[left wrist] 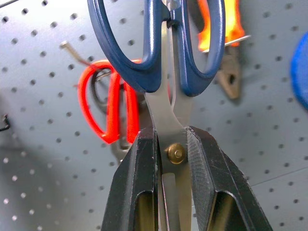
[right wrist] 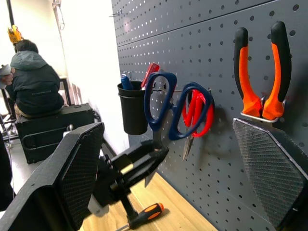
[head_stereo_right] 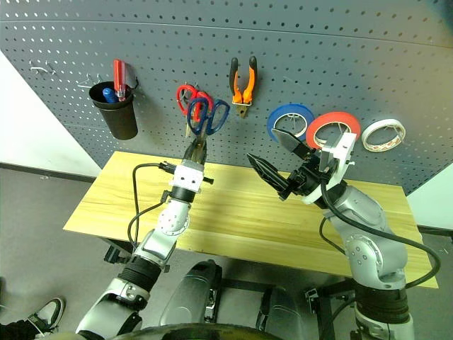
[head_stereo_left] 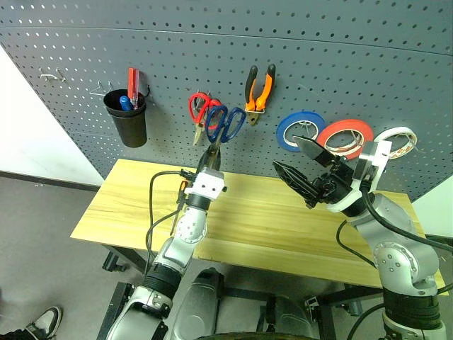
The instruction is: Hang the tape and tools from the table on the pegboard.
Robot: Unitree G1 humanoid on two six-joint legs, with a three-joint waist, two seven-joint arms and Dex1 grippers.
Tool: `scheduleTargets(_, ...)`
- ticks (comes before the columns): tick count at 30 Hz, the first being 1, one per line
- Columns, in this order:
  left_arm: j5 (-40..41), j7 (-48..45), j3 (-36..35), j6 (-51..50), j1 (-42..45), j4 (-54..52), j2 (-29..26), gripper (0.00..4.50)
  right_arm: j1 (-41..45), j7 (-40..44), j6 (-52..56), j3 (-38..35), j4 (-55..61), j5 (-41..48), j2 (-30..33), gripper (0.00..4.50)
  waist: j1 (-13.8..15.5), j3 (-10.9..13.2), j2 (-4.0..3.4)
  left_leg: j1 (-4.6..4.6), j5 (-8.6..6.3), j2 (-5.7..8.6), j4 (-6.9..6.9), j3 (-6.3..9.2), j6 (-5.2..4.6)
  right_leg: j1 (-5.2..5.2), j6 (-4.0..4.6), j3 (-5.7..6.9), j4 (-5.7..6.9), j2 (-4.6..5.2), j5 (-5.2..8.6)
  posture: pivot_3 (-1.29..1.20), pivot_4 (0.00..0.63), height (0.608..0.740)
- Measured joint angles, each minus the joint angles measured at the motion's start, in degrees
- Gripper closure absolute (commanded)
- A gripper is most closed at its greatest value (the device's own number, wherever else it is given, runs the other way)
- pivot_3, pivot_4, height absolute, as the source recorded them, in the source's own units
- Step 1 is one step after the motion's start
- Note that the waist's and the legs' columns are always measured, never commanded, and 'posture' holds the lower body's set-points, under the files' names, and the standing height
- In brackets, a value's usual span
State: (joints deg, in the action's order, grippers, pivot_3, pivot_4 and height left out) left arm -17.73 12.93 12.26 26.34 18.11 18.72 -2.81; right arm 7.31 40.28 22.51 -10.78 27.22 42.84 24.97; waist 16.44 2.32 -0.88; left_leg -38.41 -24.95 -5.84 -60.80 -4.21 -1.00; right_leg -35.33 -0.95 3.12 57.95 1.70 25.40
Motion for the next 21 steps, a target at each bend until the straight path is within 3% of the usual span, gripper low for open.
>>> scheduleTargets(21,4.61,-5.76,-4.17,-3.49,0.16,-1.81,-1.06,3.95,-1.0,-0.63,-0.4,-0.02,-0.46,-0.5,1.29,0.0,-0.01,0.0,0.0,0.0,0.0,0.0,0.0,0.01,0.0,0.02,0.0,0.0,0.0,0.0,0.0,0.26,0.058,0.629)
